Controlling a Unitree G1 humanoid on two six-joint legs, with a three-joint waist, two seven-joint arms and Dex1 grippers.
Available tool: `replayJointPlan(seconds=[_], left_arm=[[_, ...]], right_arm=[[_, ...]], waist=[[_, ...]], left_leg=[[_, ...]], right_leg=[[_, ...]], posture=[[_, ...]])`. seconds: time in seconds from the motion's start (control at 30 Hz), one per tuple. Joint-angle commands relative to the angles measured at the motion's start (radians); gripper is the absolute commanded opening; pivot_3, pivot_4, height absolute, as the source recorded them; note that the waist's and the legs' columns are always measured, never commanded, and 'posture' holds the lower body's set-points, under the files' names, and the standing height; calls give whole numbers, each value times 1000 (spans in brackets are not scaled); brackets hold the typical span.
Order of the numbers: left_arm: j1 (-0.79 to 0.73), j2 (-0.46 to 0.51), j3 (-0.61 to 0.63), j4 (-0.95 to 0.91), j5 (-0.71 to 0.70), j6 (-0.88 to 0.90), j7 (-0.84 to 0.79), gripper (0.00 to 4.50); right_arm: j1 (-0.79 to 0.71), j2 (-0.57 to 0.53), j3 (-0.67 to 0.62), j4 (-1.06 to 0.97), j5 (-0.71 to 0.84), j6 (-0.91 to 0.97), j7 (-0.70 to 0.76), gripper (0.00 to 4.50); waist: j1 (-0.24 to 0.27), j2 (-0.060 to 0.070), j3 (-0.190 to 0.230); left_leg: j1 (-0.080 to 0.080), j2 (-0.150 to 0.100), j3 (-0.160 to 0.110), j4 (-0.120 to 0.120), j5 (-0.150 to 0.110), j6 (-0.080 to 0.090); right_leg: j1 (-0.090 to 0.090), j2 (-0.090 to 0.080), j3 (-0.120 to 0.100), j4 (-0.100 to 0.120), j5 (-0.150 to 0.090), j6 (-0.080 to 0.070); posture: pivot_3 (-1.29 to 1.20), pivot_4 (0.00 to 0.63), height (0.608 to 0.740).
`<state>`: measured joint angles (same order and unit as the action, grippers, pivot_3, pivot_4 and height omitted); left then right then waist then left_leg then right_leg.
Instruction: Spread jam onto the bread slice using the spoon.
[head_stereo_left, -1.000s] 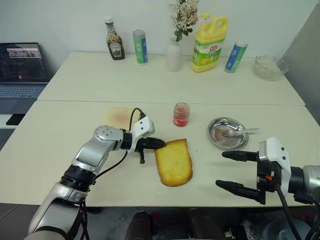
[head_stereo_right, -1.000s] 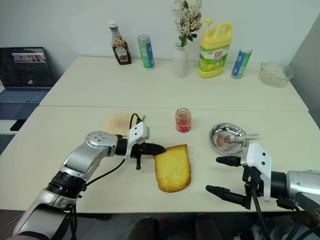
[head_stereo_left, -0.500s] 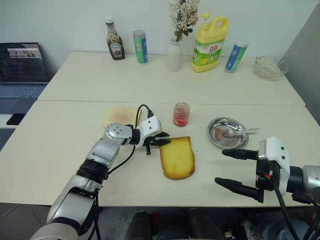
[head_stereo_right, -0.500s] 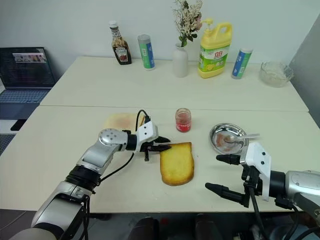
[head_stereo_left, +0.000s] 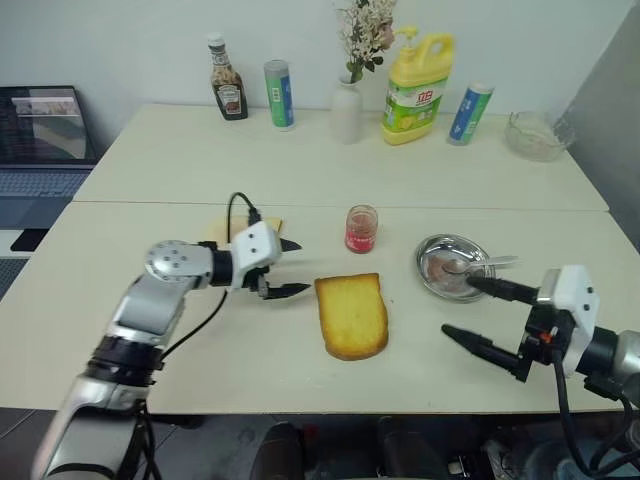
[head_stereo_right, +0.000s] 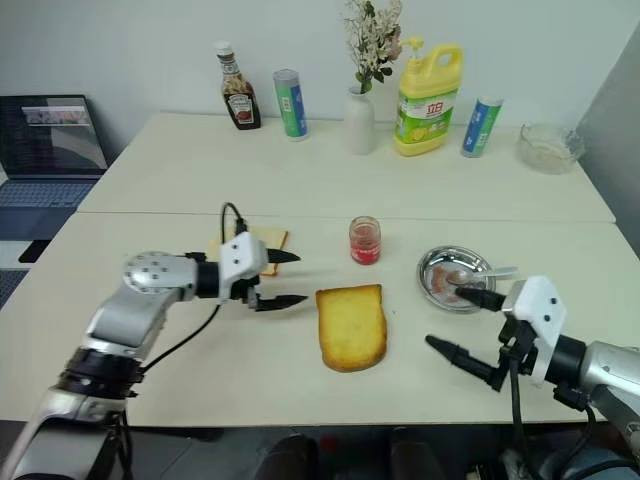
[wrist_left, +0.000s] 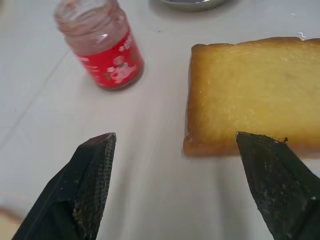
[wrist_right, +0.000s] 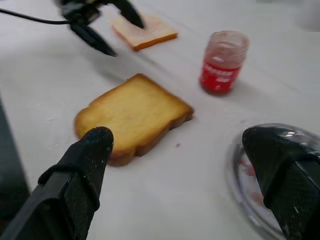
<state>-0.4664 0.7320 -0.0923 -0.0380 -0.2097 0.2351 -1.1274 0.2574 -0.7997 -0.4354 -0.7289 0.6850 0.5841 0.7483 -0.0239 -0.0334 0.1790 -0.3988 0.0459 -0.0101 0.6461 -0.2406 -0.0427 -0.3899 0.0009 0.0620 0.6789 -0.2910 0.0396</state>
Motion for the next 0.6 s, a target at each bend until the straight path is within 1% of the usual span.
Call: replayJointPlan(seconds=[0.03, 0.1, 0.13, 0.17, 0.27, 0.37, 0.47, 0.53, 0.6], left_arm=[[42, 46, 39, -183, -98, 83, -40, 4489], [95, 108, 31, -308, -138, 132, -89, 4489], [110, 123, 25, -350, -145, 140, -95, 4489], [104, 115, 15, -382, -138, 128, -81, 4489], [82, 88, -4, -432, -139, 125, -59, 4489], [71, 74, -15, -454, -152, 137, -51, 4489], [62, 67, -28, -458, -154, 142, -48, 4489], [50, 54, -40, -458, -151, 139, -41, 4489], [44, 45, -47, -461, -150, 144, -33, 4489]], right_arm=[[16, 41, -85, 45, -16, -41, -33, 4500], [19, 93, -126, 92, 5, -24, -87, 4500], [6, 138, -137, 126, 18, -16, -132, 4500], [-13, 191, -143, 162, 33, -12, -187, 4500], [-64, 283, -142, 216, 53, 14, -290, 4500], [-111, 334, -134, 251, 57, 47, -384, 4500], [-171, 378, -123, 312, 70, 70, -448, 4500], [-260, 416, -118, 434, 57, 55, -487, 4500], [-319, 428, -126, 520, 74, 69, -495, 4500]], waist=[[3, 0, 0], [-2, -1, 0], [-3, 0, 0], [-2, -1, 0], [-2, 3, 0], [-5, 4, -1], [-10, 4, -1], [-12, 4, -1], [-11, 5, -1]], left_leg=[[0, -1, 0, 0, 0, 0], [0, 0, 1, 0, 0, 0], [0, 0, 1, 0, 0, 0], [1, 0, 2, 0, 0, 0], [1, 0, 0, 0, 0, 0], [3, 0, 2, 0, 0, 0], [3, 1, 4, 0, 0, 0], [4, 1, 5, -1, 0, 0], [4, 1, 6, -1, 0, 0]], right_leg=[[0, -1, 0, 0, 0, 0], [0, -1, 1, 0, 0, 0], [0, -1, 1, -1, 0, 0], [0, -1, 2, 0, 0, -1], [1, 0, 2, 1, 0, -1], [1, 1, 4, 2, -1, -1], [0, 2, 5, 2, 0, -1], [0, 2, 6, 1, 0, -1], [0, 2, 7, 2, 0, -1]], posture=[[0, 150, 740], [0, 150, 740], [0, 150, 740], [0, 150, 740], [0, 150, 740], [0, 150, 740], [0, 150, 740], [0, 150, 740], [0, 150, 740]])
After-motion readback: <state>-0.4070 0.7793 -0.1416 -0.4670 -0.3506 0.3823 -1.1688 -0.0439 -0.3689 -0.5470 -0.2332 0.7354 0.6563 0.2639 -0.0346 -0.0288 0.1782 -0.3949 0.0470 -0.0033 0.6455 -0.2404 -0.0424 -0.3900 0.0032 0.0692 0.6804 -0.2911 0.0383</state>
